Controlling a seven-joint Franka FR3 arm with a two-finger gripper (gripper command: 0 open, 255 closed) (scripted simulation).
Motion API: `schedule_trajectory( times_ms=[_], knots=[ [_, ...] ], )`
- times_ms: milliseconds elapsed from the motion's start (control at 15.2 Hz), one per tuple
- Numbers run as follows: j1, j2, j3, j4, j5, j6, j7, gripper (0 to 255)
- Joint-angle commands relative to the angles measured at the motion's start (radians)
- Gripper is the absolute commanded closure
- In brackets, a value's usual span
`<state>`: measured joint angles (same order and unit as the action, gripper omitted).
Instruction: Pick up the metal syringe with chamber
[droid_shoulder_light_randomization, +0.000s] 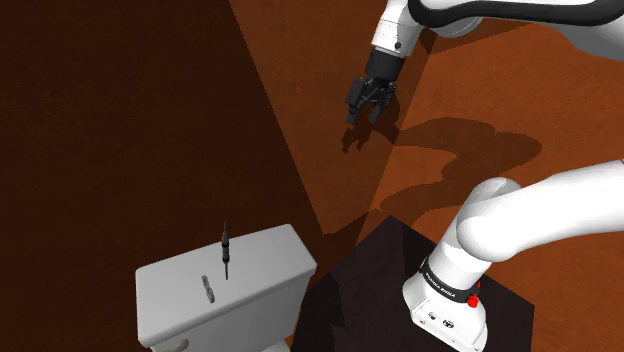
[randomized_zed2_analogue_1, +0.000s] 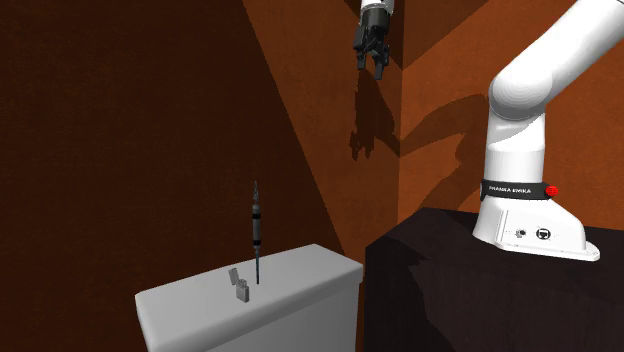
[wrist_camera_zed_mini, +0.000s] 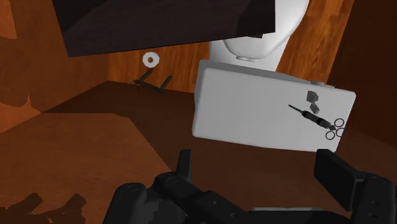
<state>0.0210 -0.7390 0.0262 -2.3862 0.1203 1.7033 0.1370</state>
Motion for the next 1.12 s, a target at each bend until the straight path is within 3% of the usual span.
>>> schedule_trajectory(
  times_ms=[0, 594, 1056],
  knots=[
    [0.0, 0.0, 0.0, 0.0, 0.0, 0.0, 0.0, 0],
    [0.02, 0.206, 0.187, -0.008, 0.086, 0.167, 0.277, 0],
    [0.024, 0.442, 0.315, 0.065, 0.099, 0.293, 0.495, 0]
  ],
)
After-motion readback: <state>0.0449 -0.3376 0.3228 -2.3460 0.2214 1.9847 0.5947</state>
